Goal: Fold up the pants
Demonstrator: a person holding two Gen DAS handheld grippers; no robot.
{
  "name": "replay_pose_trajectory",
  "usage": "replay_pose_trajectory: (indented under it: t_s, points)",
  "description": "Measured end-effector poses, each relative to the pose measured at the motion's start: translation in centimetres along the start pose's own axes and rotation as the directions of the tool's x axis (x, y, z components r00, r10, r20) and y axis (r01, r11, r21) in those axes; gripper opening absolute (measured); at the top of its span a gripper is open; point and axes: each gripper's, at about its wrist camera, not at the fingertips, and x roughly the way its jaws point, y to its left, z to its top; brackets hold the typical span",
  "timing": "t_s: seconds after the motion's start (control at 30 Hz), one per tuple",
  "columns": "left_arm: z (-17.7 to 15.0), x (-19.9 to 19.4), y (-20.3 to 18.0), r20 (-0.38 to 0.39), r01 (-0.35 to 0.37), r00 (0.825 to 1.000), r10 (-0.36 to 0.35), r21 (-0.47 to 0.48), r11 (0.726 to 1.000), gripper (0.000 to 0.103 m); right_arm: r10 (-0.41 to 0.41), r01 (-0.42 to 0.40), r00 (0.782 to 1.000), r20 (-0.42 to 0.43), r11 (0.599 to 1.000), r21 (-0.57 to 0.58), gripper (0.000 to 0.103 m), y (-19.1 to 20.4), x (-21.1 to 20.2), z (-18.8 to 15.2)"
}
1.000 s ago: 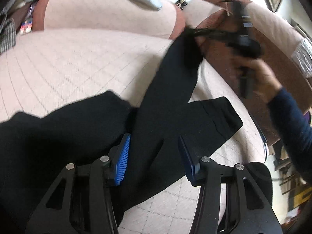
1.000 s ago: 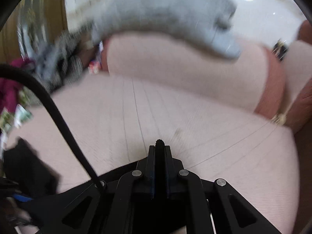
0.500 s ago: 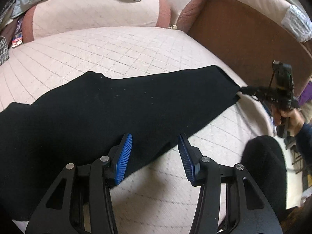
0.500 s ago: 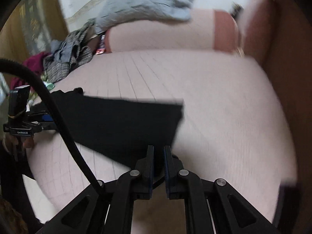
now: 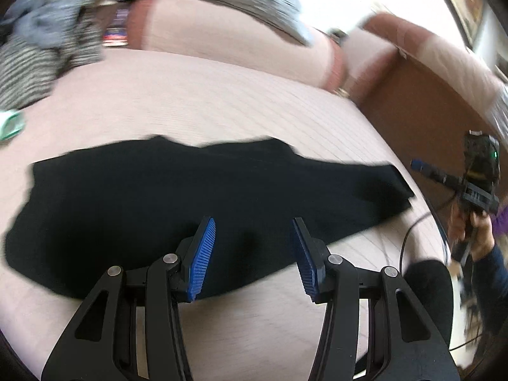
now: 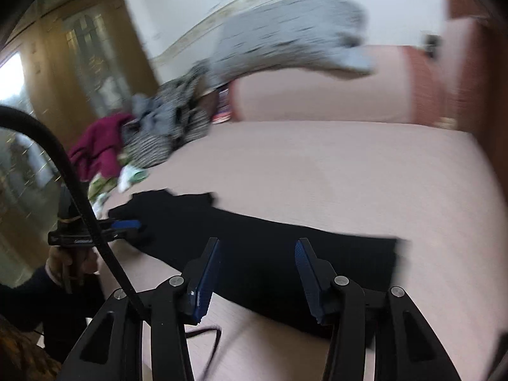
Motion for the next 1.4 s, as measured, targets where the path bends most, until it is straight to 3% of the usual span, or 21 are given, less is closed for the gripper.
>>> replay_pose_trajectory:
  t_s: [0.2,0.27,0.5,0.77,0.97,1.0,1.13,1.27,1.4]
  points:
    - [1.1,-3.7,6.7,0.043,-0.122,0.991,0.13,-0.159,0.98,0.053,0.077,-0.084,0.991,-0.11,0.994,-0.064,0.046,4.3,10.9,3.9]
    - [1.7,-4.2,8.9,0.053,-0.159,0.983,0.174,-0.216,0.963,0.06,0.084,-0.09,0.988,-0.13,0.995,-0.036,0.046,5.5,14.3,4.8]
    - [3.0,-3.4,13.4,0.019,-0.249,0.964,0.264,-0.275,0.929,0.06,0.129,-0.112,0.97,-0.208,0.989,0.092,0.046,4.9,20.3,6.4]
    - [4.1,-1.2,14.9,-0.018,-0.258,0.964,0.264,-0.282,0.924,0.06,0.119,-0.104,0.956,-0.267,0.992,0.073,0.046,6.0,22.6,6.2]
    - [4.8,0.5,15.6,-0.022,-0.243,0.969,0.247,-0.287,0.926,0.06,0.083,-0.07,0.967,-0.24,0.996,0.062,0.01,6.3,23.5,6.4]
    - [4.9,0.5,15.4,-0.021,-0.253,0.966,0.258,-0.275,0.928,0.058,0.083,-0.07,0.97,-0.23,0.995,0.066,0.01,6.3,23.3,6.4]
    - [5.5,0.1,14.7,0.01,-0.28,0.957,0.291,-0.24,0.929,0.022,0.093,-0.085,0.984,-0.152,0.994,0.063,0.008,6.4,21.1,6.6]
    - [6.4,-0.7,14.1,0.072,-0.258,0.957,0.281,-0.233,0.938,0.022,0.111,-0.104,0.993,-0.043,0.985,0.14,0.007,5.9,19.1,7.0]
    - [6.5,0.1,14.1,0.047,-0.312,0.943,0.329,-0.217,0.925,0.022,0.095,-0.087,0.995,-0.022,0.963,0.255,0.007,4.4,19.8,5.8]
